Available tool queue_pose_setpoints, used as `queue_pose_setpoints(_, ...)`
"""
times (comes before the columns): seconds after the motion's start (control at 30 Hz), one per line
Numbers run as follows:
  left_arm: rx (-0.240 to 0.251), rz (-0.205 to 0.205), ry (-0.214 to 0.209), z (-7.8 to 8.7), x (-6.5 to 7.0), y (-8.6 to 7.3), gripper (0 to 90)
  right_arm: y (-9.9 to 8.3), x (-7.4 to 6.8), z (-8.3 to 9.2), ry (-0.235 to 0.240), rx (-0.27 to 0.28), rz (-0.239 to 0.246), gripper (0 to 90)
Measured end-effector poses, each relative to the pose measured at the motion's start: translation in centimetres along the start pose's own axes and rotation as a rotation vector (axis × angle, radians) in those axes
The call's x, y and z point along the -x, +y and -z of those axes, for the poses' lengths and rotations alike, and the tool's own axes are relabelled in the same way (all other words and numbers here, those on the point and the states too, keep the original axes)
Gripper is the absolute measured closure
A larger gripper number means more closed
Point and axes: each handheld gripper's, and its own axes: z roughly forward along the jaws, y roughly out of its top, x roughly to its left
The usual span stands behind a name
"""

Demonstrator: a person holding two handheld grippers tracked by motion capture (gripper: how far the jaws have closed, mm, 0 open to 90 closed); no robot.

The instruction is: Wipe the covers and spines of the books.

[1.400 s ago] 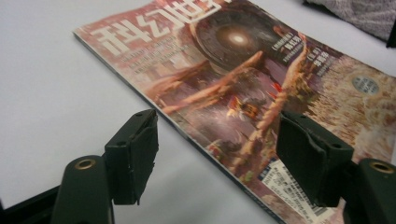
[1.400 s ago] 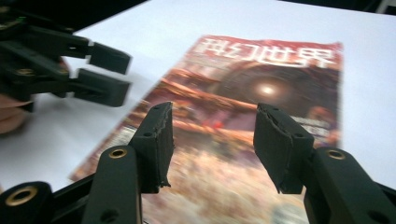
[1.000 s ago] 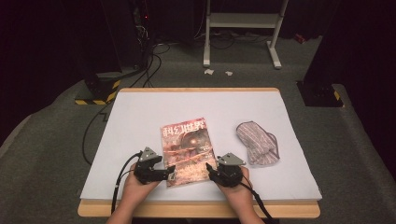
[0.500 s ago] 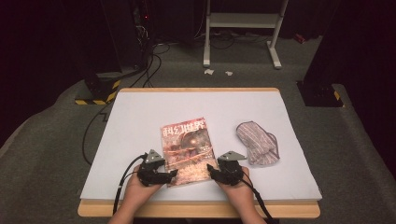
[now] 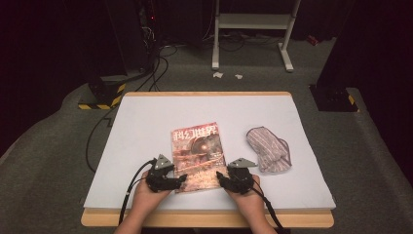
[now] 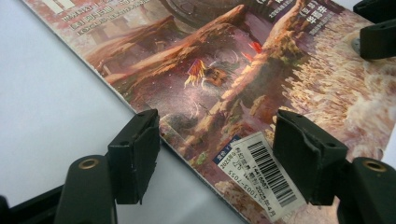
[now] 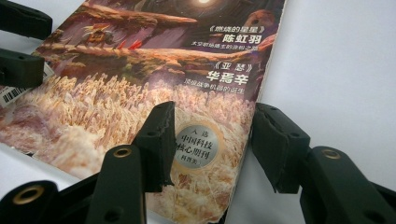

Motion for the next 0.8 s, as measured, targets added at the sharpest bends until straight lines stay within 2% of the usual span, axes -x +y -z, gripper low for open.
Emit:
queue_pose_setpoints(0.23, -0.001, -0.011, 0.004, -1.6, -0.4, 1.5, 32.1, 0.2, 0.9, -0.1, -0.022, 0.010, -0.015, 50.1)
queue_pose_setpoints(0.33, 0.004, -0.012, 0.003, -1.7, -0.4, 1.5, 32.0, 0.3, 1.2, -0.1, -0.025, 0.010, -0.023, 50.4)
queue_pose_setpoints(0.6, 0.029, -0.020, 0.001, -1.6, -0.4, 1.2, 32.0, 0.2, 1.3, -0.1, -0.019, 0.015, -0.024, 50.3)
queue_pose_setpoints(0.67, 0.034, -0.026, 0.018, -1.3, -0.4, 1.0, 30.3, 0.2, 1.3, 0.0, -0.021, 0.018, -0.016, 49.2)
queue_pose_setpoints(0.8, 0.063, -0.012, 0.026, -0.1, -0.8, 0.4, 29.4, 0.1, 1.4, 0.3, -0.025, 0.035, -0.006, 48.5)
